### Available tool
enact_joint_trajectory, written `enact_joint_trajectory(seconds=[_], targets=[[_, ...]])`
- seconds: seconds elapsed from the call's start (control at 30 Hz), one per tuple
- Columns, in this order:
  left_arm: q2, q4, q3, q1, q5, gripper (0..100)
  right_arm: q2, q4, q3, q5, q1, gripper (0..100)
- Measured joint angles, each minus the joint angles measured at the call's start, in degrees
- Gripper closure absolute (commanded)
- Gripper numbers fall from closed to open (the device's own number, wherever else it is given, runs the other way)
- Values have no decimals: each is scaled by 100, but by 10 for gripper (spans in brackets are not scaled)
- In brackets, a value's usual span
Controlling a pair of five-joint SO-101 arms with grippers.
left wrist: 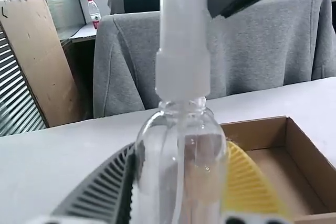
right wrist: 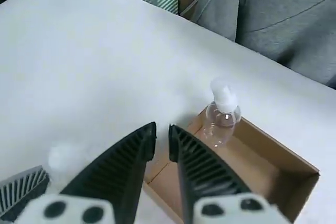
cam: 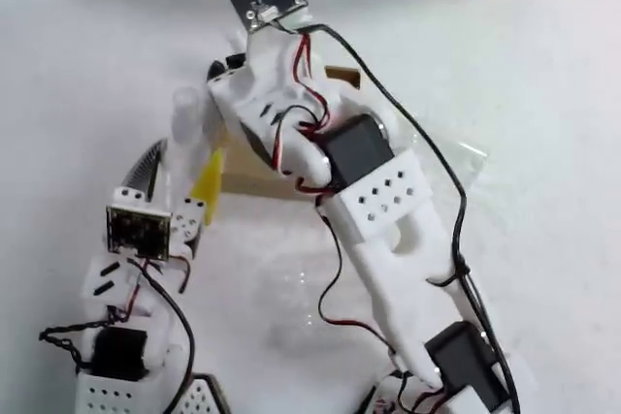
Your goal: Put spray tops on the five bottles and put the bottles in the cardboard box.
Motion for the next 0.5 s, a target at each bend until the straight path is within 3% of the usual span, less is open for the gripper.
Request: enact_joint_trajectory(seconds=[0.2,0.5], targets=[[0,-123,0,0,44,975,0,932,-457,0,70,983],[0,-141,0,0,826,975,0,2963,-492,0,501,983]])
